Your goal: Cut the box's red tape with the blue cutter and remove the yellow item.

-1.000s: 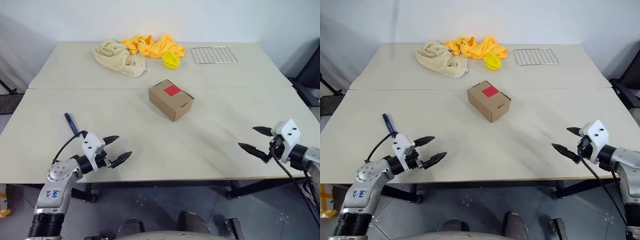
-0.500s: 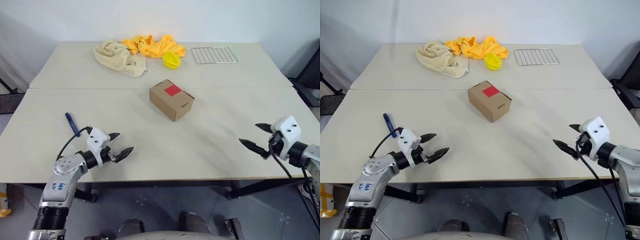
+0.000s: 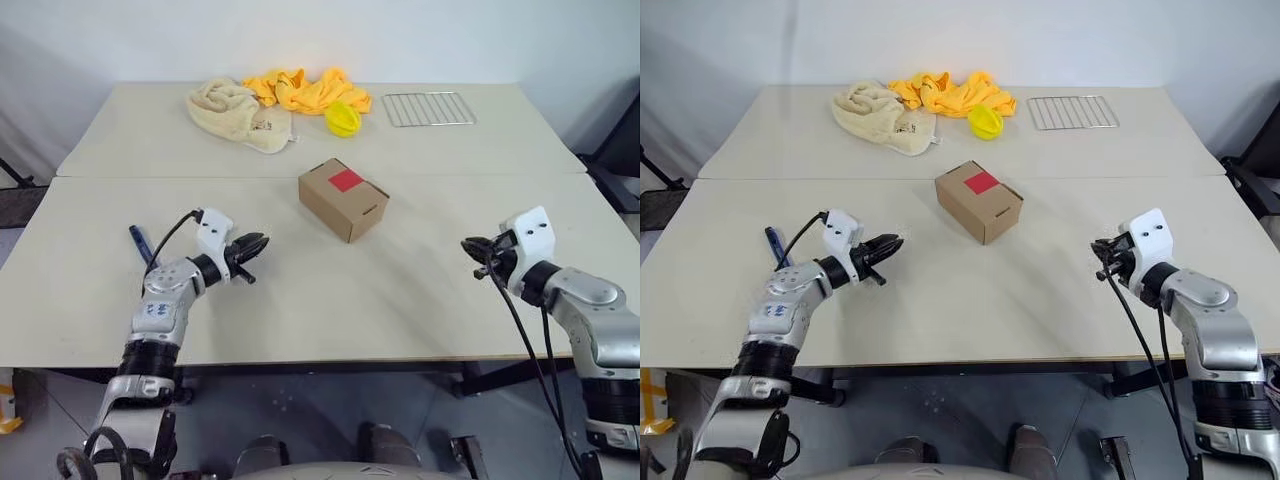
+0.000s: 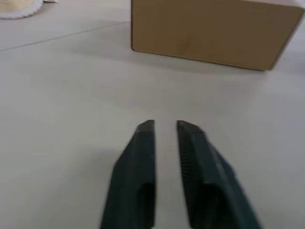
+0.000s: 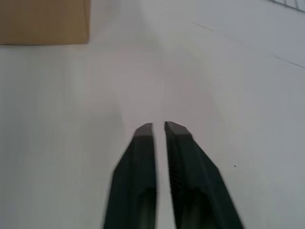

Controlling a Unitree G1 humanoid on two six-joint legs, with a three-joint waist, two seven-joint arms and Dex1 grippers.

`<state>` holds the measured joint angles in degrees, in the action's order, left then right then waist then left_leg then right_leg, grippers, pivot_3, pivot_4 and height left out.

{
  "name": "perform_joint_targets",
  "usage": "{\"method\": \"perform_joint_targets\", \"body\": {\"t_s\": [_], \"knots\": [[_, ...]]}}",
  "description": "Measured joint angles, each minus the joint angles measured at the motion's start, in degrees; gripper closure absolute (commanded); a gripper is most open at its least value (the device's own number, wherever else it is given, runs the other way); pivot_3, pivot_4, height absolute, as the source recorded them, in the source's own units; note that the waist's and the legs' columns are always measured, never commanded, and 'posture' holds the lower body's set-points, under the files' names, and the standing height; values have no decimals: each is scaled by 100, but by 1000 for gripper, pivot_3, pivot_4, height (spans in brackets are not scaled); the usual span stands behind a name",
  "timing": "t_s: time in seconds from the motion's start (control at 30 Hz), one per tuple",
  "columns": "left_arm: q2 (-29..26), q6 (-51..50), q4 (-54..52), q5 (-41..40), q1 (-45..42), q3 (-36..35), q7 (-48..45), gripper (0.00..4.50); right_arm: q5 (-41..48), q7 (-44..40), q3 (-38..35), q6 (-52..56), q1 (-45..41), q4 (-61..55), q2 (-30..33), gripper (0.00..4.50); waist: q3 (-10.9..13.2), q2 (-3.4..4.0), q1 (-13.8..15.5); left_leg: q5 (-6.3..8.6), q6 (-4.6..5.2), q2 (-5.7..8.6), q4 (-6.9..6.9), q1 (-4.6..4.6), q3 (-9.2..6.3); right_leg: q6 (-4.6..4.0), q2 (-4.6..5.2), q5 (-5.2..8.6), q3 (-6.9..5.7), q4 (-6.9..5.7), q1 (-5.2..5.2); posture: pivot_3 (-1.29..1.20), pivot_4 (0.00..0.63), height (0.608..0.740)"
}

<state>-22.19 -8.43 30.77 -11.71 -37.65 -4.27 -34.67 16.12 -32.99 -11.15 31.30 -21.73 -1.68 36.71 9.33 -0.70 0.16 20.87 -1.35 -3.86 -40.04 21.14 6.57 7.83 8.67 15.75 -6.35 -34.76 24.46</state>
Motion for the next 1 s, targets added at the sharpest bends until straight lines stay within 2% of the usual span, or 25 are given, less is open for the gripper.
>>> {"method": "perform_joint_targets", "body": {"t_s": [0.2, 0.43, 0.73, 1.0], "knots": [[207, 1070, 2521, 384, -1739, -143, 931, 4484, -310, 722, 249, -114, -838, 508, -692, 4500, 0, -1, -48, -1, 1, 1, 10, -2, 9, 1, 0, -2, -6, 6, 4, 0, 150, 740], [652, 1555, 3755, 513, -2227, -250, 1322, 4484, -763, 1112, 570, -712, -2071, 2359, -1091, 4500, 1, -1, -181, -1, 1, 1, 26, -1, 19, 4, 3, -3, -25, 17, 10, 0, 150, 740], [994, 1411, 3872, 498, -2331, -407, 1330, 4484, -1316, 809, 891, -2154, -4192, 6073, -1576, 4500, 2, 2, -416, -1, 0, 0, 41, -7, 20, 4, 4, -3, -28, 13, 12, 0, 150, 740], [1203, 931, 2963, 317, -1890, -469, 1022, 4484, -1465, 613, 801, -2912, -4930, 7495, -2071, 4500, 4, 6, -549, -2, -1, -1, 45, -8, 13, 4, 6, -3, -33, 11, 13, 0, 150, 740]]}}
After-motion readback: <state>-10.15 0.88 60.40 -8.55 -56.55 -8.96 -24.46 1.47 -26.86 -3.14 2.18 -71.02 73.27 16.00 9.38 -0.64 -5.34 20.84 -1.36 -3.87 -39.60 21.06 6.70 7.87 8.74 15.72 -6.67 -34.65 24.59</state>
